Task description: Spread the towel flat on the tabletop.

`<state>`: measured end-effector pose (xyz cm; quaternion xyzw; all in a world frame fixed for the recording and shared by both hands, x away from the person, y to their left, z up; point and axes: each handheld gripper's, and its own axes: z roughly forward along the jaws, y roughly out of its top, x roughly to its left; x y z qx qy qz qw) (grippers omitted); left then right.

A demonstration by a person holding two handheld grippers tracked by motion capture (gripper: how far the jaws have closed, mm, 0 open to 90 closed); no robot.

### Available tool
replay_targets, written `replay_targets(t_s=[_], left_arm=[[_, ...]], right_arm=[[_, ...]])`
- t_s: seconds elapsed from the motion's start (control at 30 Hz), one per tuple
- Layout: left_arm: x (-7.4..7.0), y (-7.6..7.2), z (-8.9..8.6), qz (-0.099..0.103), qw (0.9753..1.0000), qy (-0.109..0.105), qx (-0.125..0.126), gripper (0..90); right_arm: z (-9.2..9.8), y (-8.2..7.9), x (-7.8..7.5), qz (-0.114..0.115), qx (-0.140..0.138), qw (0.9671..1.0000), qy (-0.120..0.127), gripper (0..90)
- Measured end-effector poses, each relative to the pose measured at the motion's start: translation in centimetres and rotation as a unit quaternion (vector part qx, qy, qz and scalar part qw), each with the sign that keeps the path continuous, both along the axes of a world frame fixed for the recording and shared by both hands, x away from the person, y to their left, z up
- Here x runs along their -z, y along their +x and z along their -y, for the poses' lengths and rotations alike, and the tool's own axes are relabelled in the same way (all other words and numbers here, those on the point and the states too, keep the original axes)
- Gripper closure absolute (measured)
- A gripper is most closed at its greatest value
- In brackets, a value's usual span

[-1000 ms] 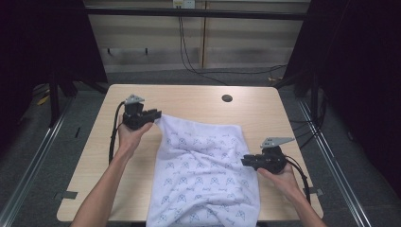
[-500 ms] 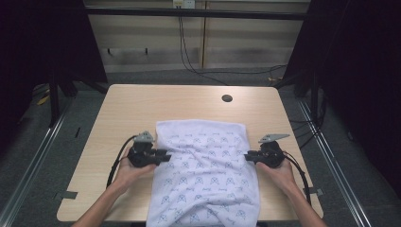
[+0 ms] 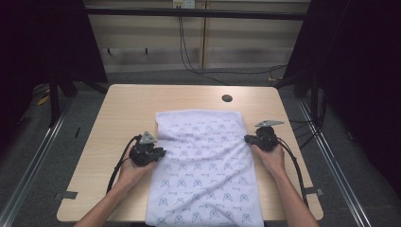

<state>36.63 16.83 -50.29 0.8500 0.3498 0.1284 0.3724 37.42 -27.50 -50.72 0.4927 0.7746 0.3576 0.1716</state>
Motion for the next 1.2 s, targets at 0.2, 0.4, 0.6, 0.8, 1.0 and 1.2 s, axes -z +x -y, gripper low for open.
replay_targets(t_s=[0.2,0.4,0.6,0.8,1.0,1.2], left_arm=[[0.2,1.0,-1.2,-0.013,0.9992,-0.029,-0.025,80.8],[-0.1,-0.5,-2.2,-0.063,0.9958,-0.063,0.023,70.1],[-0.2,-2.5,-1.8,-0.054,0.9959,-0.041,0.06,67.0],[-0.2,-2.6,-1.9,-0.048,0.9965,-0.029,0.062,82.4],[0.1,-2.8,-1.7,-0.056,0.9948,-0.052,0.067,88.3],[0.1,-4.3,-1.5,-0.067,0.9927,-0.057,0.083,88.2]], right_arm=[[-0.5,-0.7,-0.3,-0.008,-0.016,0.9998,-0.013,72.1],[-0.3,-3.5,-1.7,0.002,-0.049,0.9988,0.003,68.3],[-1.3,-5.5,-1.4,-0.024,-0.108,0.9938,0.014,67.9],[-1.5,-5.9,-0.6,-0.019,-0.095,0.9952,-0.016,79.8],[-0.9,-6.5,-0.8,-0.028,-0.097,0.9948,-0.017,90.0],[-0.4,-8.0,-0.6,-0.034,-0.092,0.9952,0.008,90.0]])
